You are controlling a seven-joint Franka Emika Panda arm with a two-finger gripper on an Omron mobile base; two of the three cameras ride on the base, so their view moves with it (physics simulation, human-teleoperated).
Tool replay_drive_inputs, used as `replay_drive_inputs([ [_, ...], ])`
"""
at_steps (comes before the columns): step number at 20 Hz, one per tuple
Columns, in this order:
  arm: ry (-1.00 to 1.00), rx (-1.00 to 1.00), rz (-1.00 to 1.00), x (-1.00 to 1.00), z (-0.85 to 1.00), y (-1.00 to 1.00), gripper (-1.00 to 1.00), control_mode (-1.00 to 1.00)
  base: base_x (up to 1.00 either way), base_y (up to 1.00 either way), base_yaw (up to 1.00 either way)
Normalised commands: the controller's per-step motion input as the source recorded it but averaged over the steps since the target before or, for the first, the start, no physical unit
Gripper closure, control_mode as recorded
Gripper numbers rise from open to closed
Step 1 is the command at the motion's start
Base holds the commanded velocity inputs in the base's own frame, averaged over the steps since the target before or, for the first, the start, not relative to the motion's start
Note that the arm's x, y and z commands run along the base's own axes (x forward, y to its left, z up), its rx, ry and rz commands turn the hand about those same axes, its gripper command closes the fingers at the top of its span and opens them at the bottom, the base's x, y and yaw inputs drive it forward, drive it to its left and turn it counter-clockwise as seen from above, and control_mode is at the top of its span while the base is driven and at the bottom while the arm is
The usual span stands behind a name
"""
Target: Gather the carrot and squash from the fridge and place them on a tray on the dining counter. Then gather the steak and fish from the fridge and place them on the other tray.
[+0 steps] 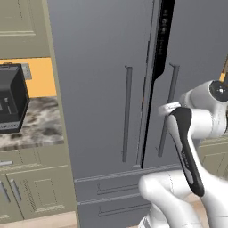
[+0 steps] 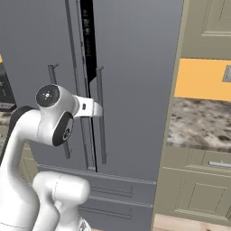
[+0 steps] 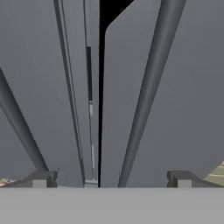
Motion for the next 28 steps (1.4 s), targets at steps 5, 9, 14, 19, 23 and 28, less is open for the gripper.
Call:
replay_drive_inputs([
  [5, 0.01, 0.03, -0.01, 0.33, 0.13, -0.29, -1.0, -1.0, 0.0, 0.0, 0.0],
  [9, 0.03, 0.02, 0.0, 0.54, 0.01, -0.04, -1.0, -1.0, 0.0, 0.0, 0.0],
  [14, 0.05, 0.0, 0.0, 0.42, 0.0, 0.0, -1.0, -1.0, 0.0, 0.0, 0.0],
  [19, 0.0, 0.0, 0.0, 0.26, 0.0, 0.0, -1.0, -1.0, 0.0, 0.0, 0.0],
  [23, -0.01, 0.0, 0.0, 0.18, 0.0, -0.06, -1.0, -1.0, 0.0, 0.0, 0.0],
  [28, -0.06, 0.0, 0.0, 0.09, 0.0, -0.13, -1.0, -1.0, 0.0, 0.0, 0.0],
])
